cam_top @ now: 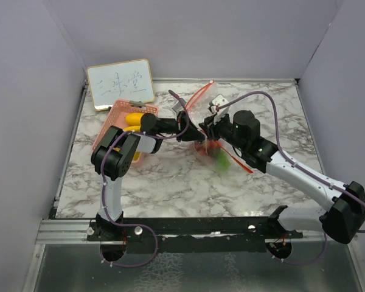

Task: Open the zip-top bag and remove the fake food

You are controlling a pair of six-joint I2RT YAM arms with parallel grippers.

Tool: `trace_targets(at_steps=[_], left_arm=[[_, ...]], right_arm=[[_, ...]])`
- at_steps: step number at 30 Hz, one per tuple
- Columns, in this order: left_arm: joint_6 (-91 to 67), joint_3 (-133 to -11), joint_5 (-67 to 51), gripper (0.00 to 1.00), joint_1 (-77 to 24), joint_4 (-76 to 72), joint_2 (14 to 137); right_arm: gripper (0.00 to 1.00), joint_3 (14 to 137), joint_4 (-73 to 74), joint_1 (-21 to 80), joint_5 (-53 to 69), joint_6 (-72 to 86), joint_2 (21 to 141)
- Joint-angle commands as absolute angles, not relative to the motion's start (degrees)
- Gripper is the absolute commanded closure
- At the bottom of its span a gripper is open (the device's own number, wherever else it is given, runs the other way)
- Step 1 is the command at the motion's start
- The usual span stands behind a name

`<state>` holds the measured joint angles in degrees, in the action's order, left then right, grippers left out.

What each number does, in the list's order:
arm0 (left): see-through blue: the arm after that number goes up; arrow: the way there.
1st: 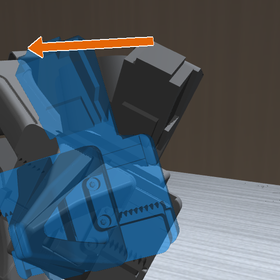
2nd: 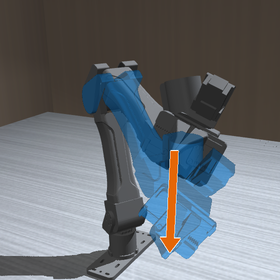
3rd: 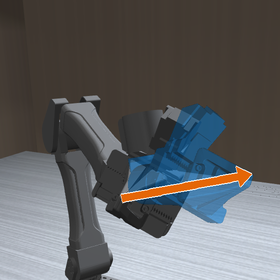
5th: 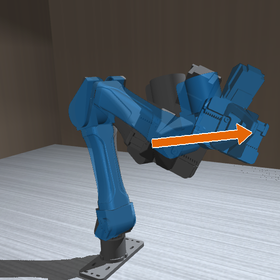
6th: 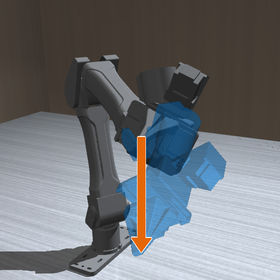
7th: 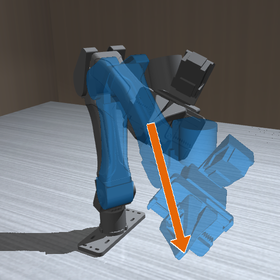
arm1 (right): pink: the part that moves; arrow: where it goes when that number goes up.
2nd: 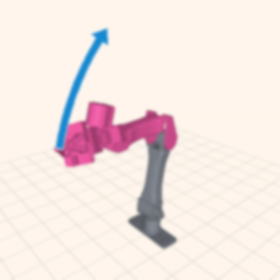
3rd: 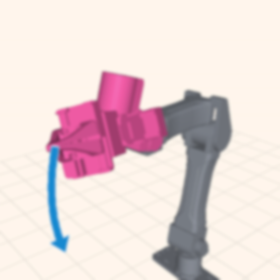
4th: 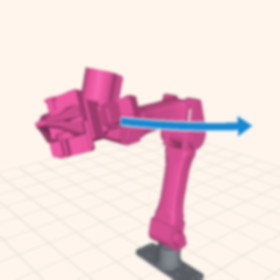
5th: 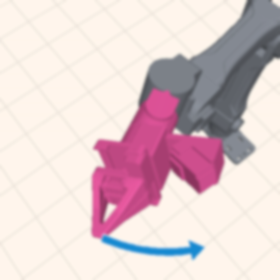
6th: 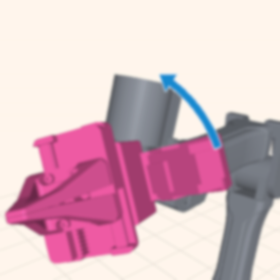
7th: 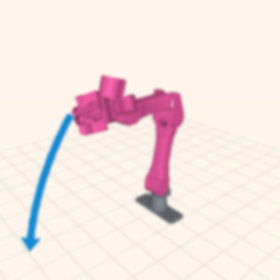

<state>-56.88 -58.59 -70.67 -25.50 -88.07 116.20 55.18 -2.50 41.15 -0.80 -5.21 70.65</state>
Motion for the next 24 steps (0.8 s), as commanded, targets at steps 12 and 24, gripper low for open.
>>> trace_targets(at_steps=[12, 24], left_arm=[[-57.46, -58.69, -72.6, 1.0, -25.15, -101.43, 114.87], [-57.68, -58.21, -73.02, 1.0, -24.62, -101.43, 113.37]], right_arm=[[0.7, 53.49, -2.55, 41.13, 1.71, -4.26, 75.4], [0.77, 55.5, 1.39, 41.13, -7.62, -6.76, 77.59]])
